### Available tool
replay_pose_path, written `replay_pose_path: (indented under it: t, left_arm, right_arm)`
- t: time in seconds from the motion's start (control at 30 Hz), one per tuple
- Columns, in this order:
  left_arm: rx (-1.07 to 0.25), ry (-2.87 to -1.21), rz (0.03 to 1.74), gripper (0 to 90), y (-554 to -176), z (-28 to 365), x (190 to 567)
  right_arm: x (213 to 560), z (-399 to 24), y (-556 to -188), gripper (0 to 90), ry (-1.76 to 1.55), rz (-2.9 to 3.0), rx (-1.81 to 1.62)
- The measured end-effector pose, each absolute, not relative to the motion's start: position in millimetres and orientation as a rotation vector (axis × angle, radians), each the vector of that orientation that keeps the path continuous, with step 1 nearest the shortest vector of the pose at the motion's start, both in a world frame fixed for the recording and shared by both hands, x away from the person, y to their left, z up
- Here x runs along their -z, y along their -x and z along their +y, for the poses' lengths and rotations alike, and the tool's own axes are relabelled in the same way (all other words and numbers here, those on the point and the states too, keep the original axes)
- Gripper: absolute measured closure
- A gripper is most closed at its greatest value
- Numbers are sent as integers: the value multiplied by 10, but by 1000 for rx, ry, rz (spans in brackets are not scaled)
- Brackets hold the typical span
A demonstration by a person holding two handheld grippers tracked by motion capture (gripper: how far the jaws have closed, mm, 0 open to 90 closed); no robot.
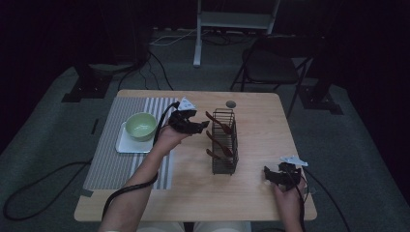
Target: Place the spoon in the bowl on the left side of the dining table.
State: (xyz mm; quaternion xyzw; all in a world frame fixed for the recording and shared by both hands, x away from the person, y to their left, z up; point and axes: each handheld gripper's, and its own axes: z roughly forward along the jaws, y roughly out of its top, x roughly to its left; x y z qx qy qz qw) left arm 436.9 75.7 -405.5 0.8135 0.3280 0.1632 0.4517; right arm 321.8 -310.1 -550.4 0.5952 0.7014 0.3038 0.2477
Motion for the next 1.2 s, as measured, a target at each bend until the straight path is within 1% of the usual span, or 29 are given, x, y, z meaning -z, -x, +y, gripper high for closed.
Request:
replay_pose_path:
  t: [0.03, 0.13, 0.17, 0.43, 0.53, 0.57, 0.63, 0.67, 0.73, 0.8, 0.83, 0.9, 0.97, 1.0, 1.07, 1.2]
  left_arm:
    - [-416, -2012, 820, 328, -4379, 748, 4052]
    - [-398, -2020, 840, 355, -4418, 728, 4052]
    - [-391, -2019, 840, 395, -4426, 723, 4053]
    - [-385, -2033, 845, 408, -4500, 635, 4048]
    - [-379, -2046, 854, 458, -4538, 600, 4061]
    - [-384, -2050, 863, 462, -4553, 590, 4066]
    - [-390, -2047, 873, 503, -4576, 580, 4074]
    - [-388, -2041, 877, 504, -4588, 579, 4075]
    - [-391, -2038, 880, 551, -4604, 566, 4086]
    - [-389, -2048, 884, 561, -4621, 547, 4100]
    - [-403, -2049, 882, 568, -4620, 538, 4101]
    - [-387, -2042, 877, 593, -4624, 521, 4097]
    - [-383, -2039, 867, 647, -4625, 503, 4092]
    - [-385, -2042, 859, 654, -4622, 492, 4092]
    - [-391, -2049, 839, 698, -4618, 478, 4095]
    - [-388, -2035, 819, 730, -4601, 470, 4084]
  right_arm:
    - [5504, -3101, -3218, 123, -1623, 1912, -828]
    - [5504, -3101, -3218, 123, -1623, 1912, -828]
    - [5504, -3101, -3218, 123, -1623, 1912, -828]
    - [5504, -3101, -3218, 123, -1623, 1912, -828]
    - [5504, -3101, -3218, 123, -1623, 1912, -828]
    - [5504, -3100, -3217, 123, -1623, 1912, -828]
    - [5504, -3101, -3218, 123, -1623, 1912, -828]
    - [5504, -3101, -3218, 123, -1623, 1912, -828]
    - [5504, -3101, -3218, 123, -1623, 1912, -829]
    - [5504, -3101, -3218, 123, -1623, 1912, -828]
    - [5504, -3101, -3218, 123, -1623, 1912, -828]
    - [5504, -3101, -3218, 123, -1623, 1912, -828]
    - [5504, -3101, -3218, 123, -1623, 1912, -829]
    - [5504, -3101, -3218, 123, -1623, 1912, -828]
    - [5504, -3101, -3218, 123, -1623, 1912, -828]
    - [5504, -3101, -3218, 123, -1623, 1912, -829]
